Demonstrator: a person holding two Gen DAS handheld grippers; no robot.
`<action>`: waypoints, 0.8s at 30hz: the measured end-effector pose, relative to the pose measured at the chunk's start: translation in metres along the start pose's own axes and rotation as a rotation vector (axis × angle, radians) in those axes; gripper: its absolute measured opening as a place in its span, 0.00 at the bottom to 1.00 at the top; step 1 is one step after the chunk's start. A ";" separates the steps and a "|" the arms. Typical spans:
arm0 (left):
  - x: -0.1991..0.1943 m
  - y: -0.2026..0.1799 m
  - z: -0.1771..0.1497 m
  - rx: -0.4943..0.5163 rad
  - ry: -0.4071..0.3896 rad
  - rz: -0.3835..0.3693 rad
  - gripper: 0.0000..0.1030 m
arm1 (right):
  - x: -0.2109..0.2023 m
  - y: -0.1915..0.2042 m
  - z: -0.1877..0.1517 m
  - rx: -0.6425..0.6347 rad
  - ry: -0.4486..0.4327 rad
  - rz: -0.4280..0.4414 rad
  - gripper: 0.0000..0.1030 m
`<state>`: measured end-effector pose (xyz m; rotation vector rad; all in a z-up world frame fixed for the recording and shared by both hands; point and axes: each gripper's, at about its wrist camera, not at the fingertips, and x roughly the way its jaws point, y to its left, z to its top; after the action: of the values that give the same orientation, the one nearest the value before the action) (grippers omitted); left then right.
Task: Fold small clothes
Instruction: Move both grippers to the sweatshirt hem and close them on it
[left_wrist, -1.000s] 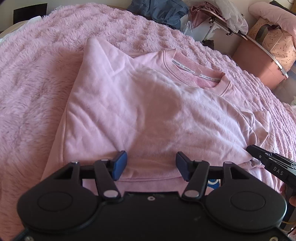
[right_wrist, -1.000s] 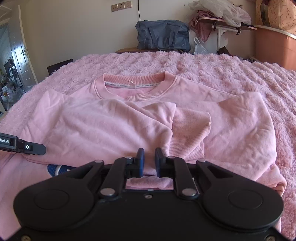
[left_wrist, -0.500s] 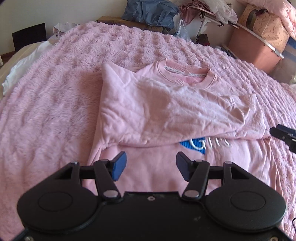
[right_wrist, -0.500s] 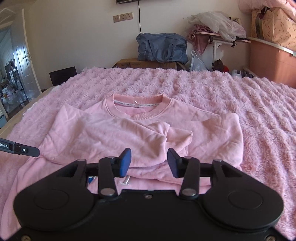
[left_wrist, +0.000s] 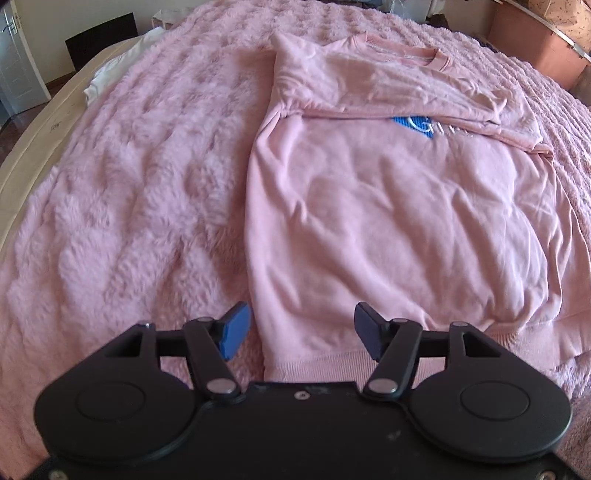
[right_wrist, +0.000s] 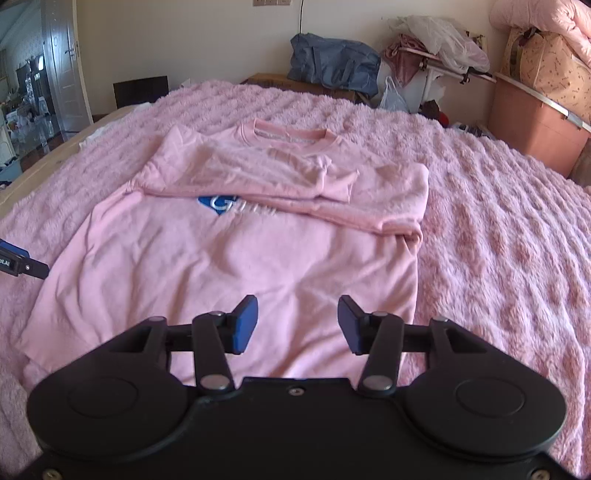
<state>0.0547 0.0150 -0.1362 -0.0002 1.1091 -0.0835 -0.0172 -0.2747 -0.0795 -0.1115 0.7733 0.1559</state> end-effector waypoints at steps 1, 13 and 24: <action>0.002 0.004 -0.008 -0.005 0.010 -0.002 0.64 | -0.002 -0.002 -0.007 -0.005 0.015 -0.002 0.48; 0.042 0.040 -0.033 -0.066 0.094 -0.038 0.62 | 0.002 -0.069 -0.067 0.181 0.163 0.106 0.48; 0.046 0.057 -0.027 -0.032 0.087 -0.227 0.60 | 0.028 -0.102 -0.083 0.250 0.214 0.253 0.48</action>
<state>0.0550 0.0697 -0.1922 -0.1523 1.1939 -0.2707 -0.0362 -0.3849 -0.1542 0.2112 1.0135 0.2890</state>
